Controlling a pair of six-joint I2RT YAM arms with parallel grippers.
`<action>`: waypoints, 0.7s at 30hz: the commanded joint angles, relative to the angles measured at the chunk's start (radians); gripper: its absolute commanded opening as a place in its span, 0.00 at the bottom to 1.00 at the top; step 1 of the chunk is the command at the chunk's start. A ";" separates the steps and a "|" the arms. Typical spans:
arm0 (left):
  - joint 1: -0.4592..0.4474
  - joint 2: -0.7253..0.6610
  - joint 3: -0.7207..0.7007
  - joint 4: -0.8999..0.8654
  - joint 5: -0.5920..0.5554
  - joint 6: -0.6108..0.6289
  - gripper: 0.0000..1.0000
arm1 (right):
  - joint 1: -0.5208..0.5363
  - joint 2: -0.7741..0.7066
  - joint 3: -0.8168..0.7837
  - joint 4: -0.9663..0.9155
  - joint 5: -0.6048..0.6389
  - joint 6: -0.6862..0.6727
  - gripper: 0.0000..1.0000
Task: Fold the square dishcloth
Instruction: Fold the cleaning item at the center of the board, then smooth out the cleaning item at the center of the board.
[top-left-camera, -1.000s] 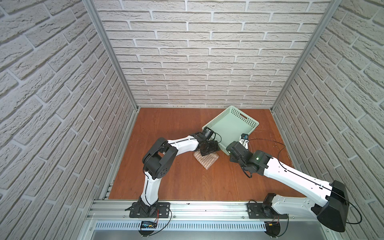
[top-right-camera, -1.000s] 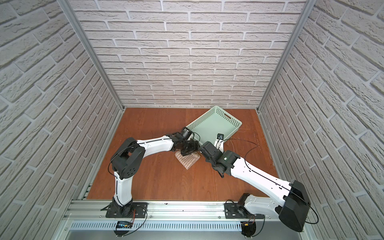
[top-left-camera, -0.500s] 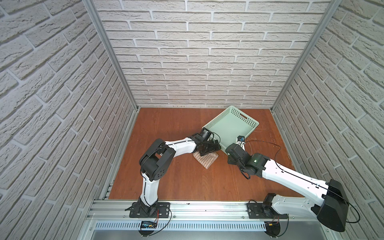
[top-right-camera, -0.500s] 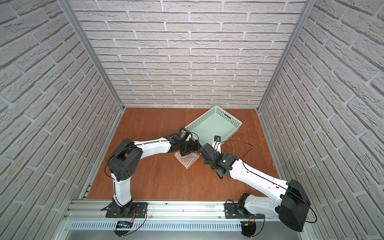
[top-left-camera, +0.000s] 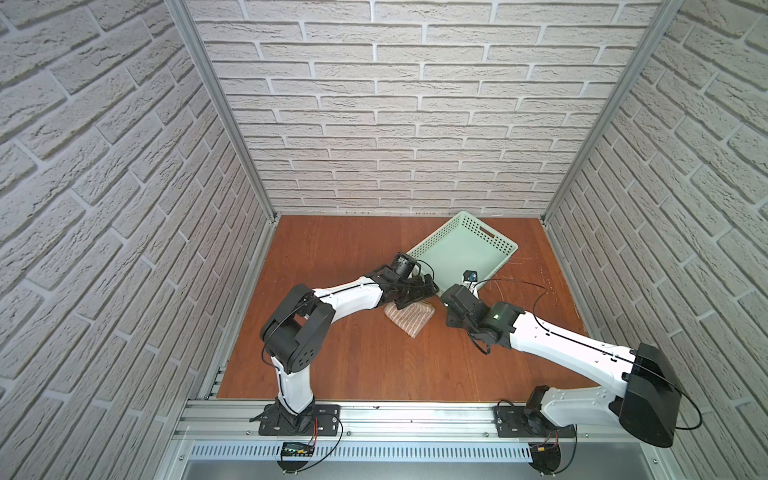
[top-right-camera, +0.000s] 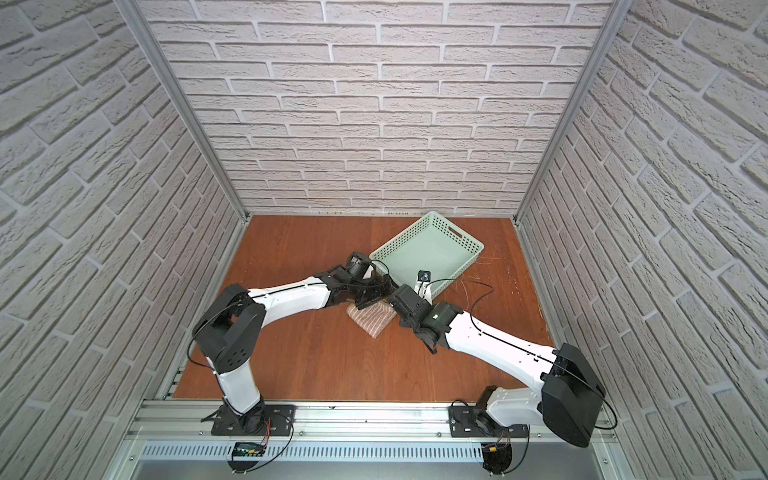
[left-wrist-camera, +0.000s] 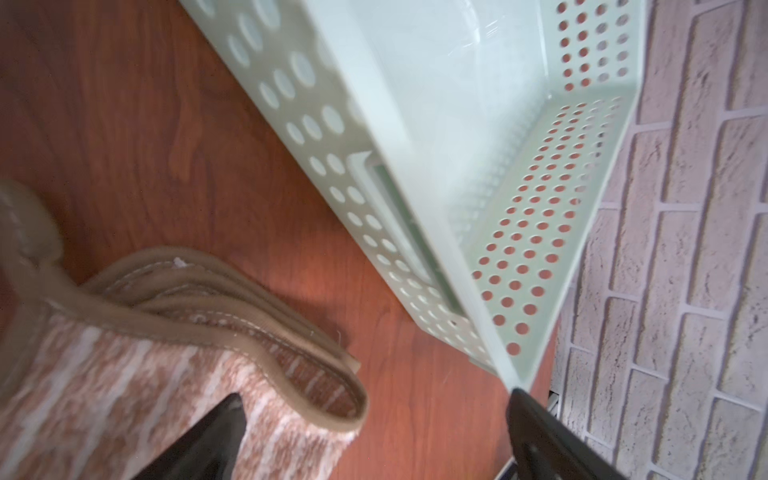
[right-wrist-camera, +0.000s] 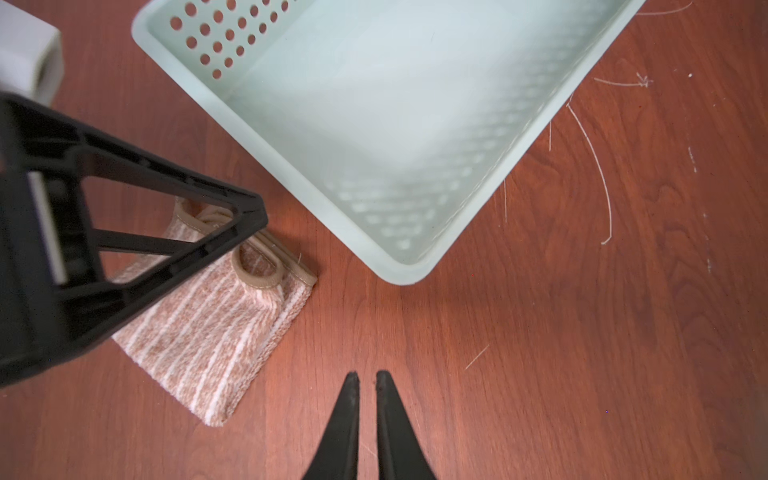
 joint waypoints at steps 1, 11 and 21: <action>0.016 -0.076 -0.009 -0.038 -0.058 0.015 0.98 | 0.009 -0.042 0.030 -0.039 0.040 -0.004 0.13; 0.057 -0.241 -0.045 -0.173 -0.203 0.033 0.98 | 0.009 -0.060 0.088 -0.077 0.018 -0.074 0.15; 0.135 -0.530 -0.231 -0.294 -0.432 -0.048 0.98 | 0.012 0.093 0.204 -0.074 -0.081 -0.185 0.18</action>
